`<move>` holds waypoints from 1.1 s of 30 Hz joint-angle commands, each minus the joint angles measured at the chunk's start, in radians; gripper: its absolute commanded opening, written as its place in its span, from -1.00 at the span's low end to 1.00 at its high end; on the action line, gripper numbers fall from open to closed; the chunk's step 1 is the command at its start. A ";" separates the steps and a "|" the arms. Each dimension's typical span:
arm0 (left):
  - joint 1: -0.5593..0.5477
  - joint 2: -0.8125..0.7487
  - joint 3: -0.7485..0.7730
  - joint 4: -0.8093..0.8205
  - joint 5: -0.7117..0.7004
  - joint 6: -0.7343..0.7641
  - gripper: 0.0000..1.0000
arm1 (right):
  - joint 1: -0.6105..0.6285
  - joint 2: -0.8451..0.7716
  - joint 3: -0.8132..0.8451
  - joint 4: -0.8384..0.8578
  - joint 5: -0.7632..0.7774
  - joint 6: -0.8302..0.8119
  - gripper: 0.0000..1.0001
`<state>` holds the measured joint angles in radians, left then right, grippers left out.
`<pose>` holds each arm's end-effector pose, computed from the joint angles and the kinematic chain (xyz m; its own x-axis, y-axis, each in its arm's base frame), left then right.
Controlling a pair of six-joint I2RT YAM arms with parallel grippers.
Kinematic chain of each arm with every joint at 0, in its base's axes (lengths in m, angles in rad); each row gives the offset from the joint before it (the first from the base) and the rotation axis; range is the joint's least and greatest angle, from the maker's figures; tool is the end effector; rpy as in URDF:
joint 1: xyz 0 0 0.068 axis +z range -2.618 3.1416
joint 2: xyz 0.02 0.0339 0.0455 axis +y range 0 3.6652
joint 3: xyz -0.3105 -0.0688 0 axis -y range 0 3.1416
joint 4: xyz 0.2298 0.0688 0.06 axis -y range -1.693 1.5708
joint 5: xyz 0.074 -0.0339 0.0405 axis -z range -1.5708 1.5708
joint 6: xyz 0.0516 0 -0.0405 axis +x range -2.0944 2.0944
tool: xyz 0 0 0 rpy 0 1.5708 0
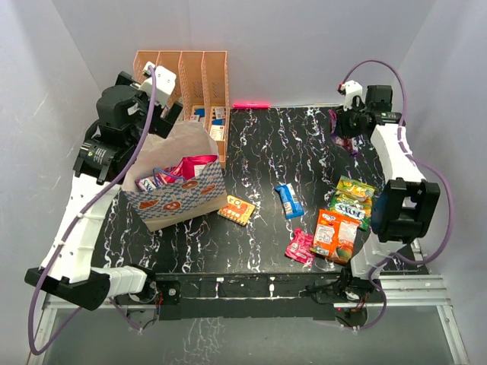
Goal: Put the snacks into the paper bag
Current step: Pick up the snack from the center of the board, then place the snack in the paper bag.
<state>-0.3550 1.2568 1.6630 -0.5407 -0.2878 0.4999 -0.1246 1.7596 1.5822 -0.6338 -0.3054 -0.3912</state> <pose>0.2244 -0.0676 0.5382 -0.0770 0.5187 -0.8515 0.1213 0.8525 0.5084 0.3987 -0.0343 0.3476 -0.6320 -0.2873 -0.7197 -0.3547 0.9330 -0.0610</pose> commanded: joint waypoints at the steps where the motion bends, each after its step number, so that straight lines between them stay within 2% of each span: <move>1: 0.006 0.003 0.067 -0.023 0.124 -0.045 0.97 | 0.017 -0.117 0.062 -0.043 -0.320 -0.004 -0.84; 5: 0.006 0.012 0.106 -0.081 0.360 -0.048 0.97 | 0.044 -0.194 0.053 -0.048 -0.528 -0.008 -0.83; 8: 0.005 0.018 0.125 -0.144 0.599 -0.029 0.97 | 0.080 -0.265 0.029 -0.022 -0.658 -0.006 -0.83; 11: 0.007 0.036 0.142 -0.181 0.837 -0.017 0.97 | 0.161 -0.333 -0.018 0.033 -0.714 0.015 -0.82; 14: 0.006 0.054 0.149 -0.181 0.998 -0.018 0.95 | 0.264 -0.386 -0.045 0.063 -0.719 0.019 -0.82; 21: 0.004 0.098 0.138 -0.200 1.237 0.066 0.90 | 0.387 -0.419 -0.049 0.060 -0.854 0.061 -0.82; 33: -0.028 0.173 0.113 -0.214 1.425 0.184 0.90 | 0.481 -0.426 0.000 -0.060 -0.999 0.022 -0.82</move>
<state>-0.3645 1.4029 1.7729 -0.7349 1.0142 0.6075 0.3340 1.3548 1.5261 -0.6987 -1.2053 -0.3641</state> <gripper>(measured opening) 0.950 0.239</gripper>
